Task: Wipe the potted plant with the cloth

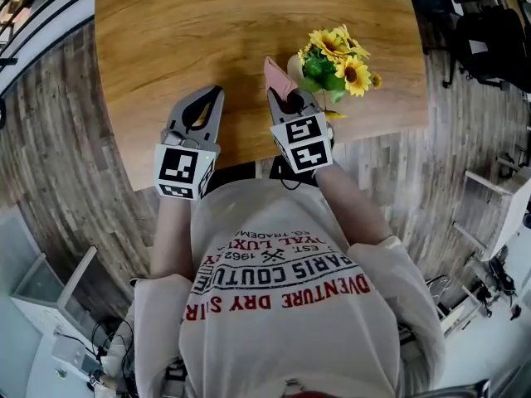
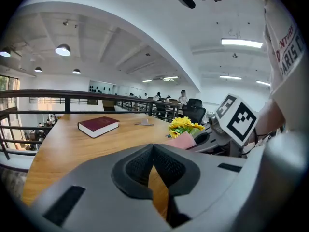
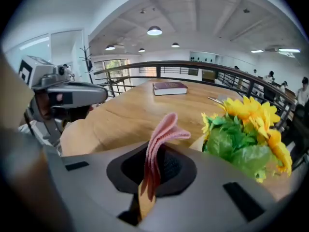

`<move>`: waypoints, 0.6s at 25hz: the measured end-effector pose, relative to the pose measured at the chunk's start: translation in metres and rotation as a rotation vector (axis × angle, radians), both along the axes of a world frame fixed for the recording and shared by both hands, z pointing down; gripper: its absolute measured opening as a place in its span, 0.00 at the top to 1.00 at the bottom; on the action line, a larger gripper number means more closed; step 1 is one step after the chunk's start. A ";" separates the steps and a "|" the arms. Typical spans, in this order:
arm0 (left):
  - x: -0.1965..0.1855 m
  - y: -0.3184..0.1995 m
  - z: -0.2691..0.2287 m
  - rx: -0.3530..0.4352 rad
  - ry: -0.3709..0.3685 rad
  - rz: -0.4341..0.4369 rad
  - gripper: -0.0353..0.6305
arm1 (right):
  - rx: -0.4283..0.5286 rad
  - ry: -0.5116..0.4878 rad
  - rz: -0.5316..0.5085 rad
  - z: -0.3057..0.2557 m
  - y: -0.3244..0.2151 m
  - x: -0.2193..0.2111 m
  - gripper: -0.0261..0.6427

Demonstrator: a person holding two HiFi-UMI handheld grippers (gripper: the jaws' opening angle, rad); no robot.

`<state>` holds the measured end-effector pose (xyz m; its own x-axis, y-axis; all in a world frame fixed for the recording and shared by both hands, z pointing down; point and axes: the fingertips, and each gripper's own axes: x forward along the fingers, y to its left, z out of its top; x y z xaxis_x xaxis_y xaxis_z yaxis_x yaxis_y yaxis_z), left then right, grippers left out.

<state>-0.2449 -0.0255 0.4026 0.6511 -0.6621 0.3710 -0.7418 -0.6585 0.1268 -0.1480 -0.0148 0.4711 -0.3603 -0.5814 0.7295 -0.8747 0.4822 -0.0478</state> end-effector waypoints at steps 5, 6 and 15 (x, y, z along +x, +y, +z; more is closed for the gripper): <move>-0.002 0.008 0.015 -0.022 -0.026 0.032 0.92 | -0.019 -0.015 0.189 0.029 -0.015 0.023 0.91; -0.003 0.009 0.017 -0.028 -0.030 0.036 0.92 | -0.021 -0.020 0.217 0.032 -0.018 0.026 0.91; 0.000 0.007 0.034 -0.053 -0.022 0.069 0.92 | -0.084 -0.084 0.401 0.056 -0.016 0.045 0.91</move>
<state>-0.2447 -0.0188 0.4369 0.6860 -0.5949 0.4188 -0.6977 -0.7013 0.1466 -0.1025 -0.0304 0.5272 -0.1776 -0.6274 0.7582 -0.9839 0.0957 -0.1512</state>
